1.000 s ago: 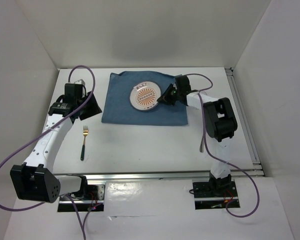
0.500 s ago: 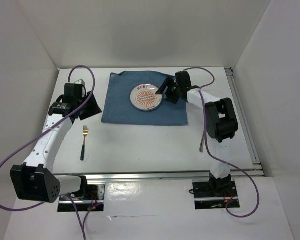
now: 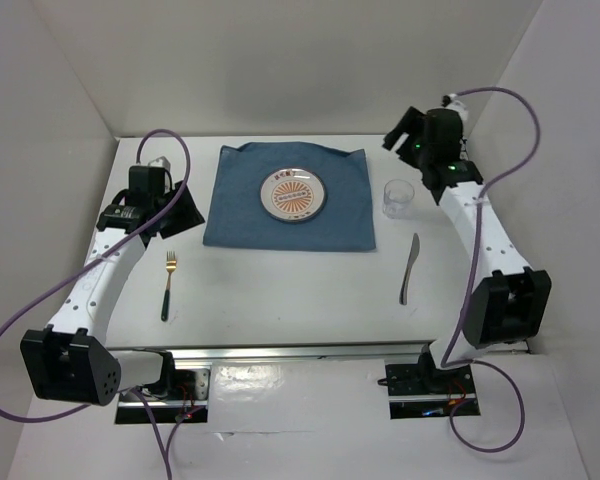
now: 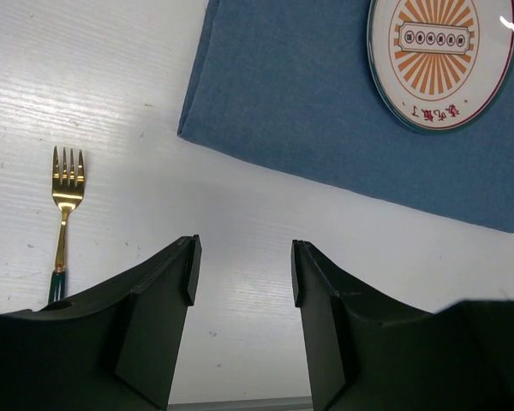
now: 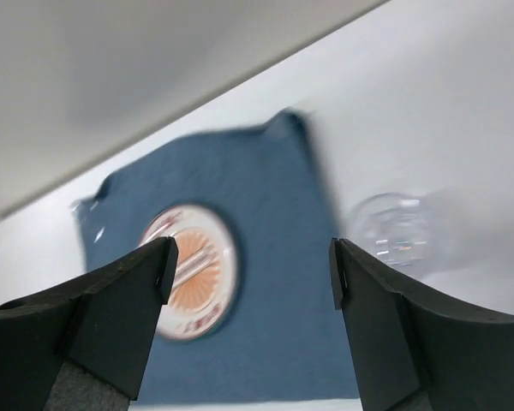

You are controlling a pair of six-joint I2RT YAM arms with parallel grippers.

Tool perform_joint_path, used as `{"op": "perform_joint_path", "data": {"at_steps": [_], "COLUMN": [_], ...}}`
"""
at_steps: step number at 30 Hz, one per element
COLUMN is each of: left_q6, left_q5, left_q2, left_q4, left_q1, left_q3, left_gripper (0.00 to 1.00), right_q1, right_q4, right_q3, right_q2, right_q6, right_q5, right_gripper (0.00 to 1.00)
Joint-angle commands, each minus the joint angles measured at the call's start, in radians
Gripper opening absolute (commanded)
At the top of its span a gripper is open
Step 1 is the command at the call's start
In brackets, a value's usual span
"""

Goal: Set the dinner table for one person

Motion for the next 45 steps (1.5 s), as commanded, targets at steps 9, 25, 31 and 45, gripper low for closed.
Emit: {"op": "perform_joint_path", "data": {"at_steps": [9, 25, 31, 45], "left_q6": [-0.001, 0.008, 0.008, 0.008], "left_q5": [0.031, 0.031, 0.031, 0.04], "left_q2": [0.006, 0.015, 0.024, 0.061], "left_q4": [0.045, 0.045, 0.045, 0.045], "left_q1": [-0.004, -0.004, -0.004, -0.004], "left_q3": [0.002, 0.002, 0.02, 0.029], "left_gripper": [0.63, 0.63, 0.62, 0.62], "right_q1": [-0.2, -0.22, -0.22, -0.22], "right_q4": [-0.234, -0.159, -0.13, -0.139], "right_q3": [-0.026, -0.047, -0.038, 0.048], "right_q2": [0.148, 0.292, 0.329, 0.32], "right_q6": [-0.039, -0.05, -0.05, -0.079], "right_q5": [-0.042, -0.077, -0.077, -0.036], "right_gripper": [0.77, 0.63, 0.59, 0.0]}}
